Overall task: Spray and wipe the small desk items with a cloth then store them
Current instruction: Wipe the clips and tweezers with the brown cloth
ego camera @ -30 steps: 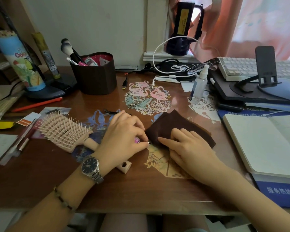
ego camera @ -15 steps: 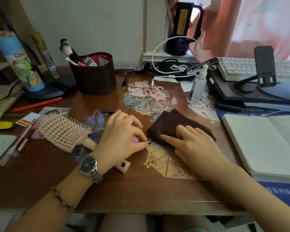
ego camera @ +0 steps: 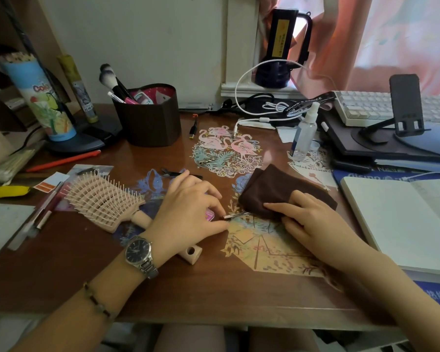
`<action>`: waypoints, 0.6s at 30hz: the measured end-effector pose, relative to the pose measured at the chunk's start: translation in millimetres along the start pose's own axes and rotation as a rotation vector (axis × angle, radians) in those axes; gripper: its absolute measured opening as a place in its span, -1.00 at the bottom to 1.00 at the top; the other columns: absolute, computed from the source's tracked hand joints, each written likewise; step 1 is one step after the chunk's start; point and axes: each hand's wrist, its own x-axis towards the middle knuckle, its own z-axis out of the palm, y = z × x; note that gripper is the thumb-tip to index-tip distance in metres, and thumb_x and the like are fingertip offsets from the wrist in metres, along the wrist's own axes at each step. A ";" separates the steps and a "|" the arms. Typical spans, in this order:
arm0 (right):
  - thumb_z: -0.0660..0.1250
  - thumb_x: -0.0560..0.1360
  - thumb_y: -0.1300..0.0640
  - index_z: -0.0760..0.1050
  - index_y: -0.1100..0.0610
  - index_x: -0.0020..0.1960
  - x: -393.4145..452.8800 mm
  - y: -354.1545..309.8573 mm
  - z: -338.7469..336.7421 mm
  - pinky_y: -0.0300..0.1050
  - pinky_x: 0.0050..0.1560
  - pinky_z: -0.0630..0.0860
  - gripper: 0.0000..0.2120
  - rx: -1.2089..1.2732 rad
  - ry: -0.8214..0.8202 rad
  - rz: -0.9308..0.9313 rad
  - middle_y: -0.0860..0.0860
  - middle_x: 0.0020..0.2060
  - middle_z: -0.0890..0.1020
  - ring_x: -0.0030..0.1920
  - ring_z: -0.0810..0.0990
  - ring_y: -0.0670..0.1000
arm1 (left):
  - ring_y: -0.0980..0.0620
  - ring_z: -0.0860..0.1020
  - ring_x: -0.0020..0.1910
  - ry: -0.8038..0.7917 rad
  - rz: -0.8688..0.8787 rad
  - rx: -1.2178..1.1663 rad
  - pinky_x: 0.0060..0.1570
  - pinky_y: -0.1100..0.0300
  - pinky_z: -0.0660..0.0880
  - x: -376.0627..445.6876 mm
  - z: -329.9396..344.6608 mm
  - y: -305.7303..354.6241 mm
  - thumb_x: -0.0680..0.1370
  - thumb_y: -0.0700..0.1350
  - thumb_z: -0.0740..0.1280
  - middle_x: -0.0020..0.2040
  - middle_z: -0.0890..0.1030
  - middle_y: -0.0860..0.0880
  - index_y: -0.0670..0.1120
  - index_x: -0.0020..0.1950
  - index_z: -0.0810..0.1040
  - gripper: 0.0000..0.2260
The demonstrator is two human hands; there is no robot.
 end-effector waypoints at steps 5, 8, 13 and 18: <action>0.05 0.57 -0.13 0.42 -0.11 0.35 -2.3 6.2 1.8 -0.07 -0.16 0.48 -0.59 0.070 -0.023 0.013 -0.10 -0.15 0.39 -0.16 0.41 -0.07 | 0.16 0.37 0.16 -0.018 -0.005 -0.010 0.42 0.16 -0.14 2.4 -1.9 2.8 0.39 0.20 0.41 0.03 0.54 0.22 0.17 -0.17 0.67 -0.85; 0.02 0.55 -0.17 0.42 -0.11 0.35 -2.8 6.3 3.7 -0.04 -0.16 0.49 -0.57 0.080 -0.014 0.024 -0.10 -0.16 0.39 -0.16 0.42 -0.06 | 0.17 0.38 0.14 0.000 0.011 -0.007 0.40 0.20 -0.16 2.6 -2.9 5.1 0.40 0.18 0.41 0.01 0.55 0.22 0.16 -0.19 0.66 -0.87; 0.02 0.55 -0.17 0.44 -0.12 0.34 -3.1 6.6 4.3 -0.03 -0.18 0.48 -0.57 0.085 -0.005 0.033 -0.10 -0.17 0.39 -0.18 0.41 -0.06 | 0.21 0.50 -0.03 0.060 -0.028 -0.108 0.44 0.16 -0.01 2.7 -5.5 4.3 0.41 0.10 0.41 -0.21 0.64 0.16 0.13 -0.20 0.62 -0.93; 0.03 0.55 -0.17 0.44 -0.13 0.33 -3.5 7.3 4.6 -0.05 -0.19 0.48 -0.58 0.098 0.004 0.037 -0.11 -0.18 0.39 -0.18 0.41 -0.06 | 0.24 0.57 -0.24 0.022 -0.134 -0.330 0.04 0.13 0.52 3.3 -9.9 6.7 0.41 -0.02 0.44 -0.34 0.64 0.17 0.07 -0.16 0.63 -0.96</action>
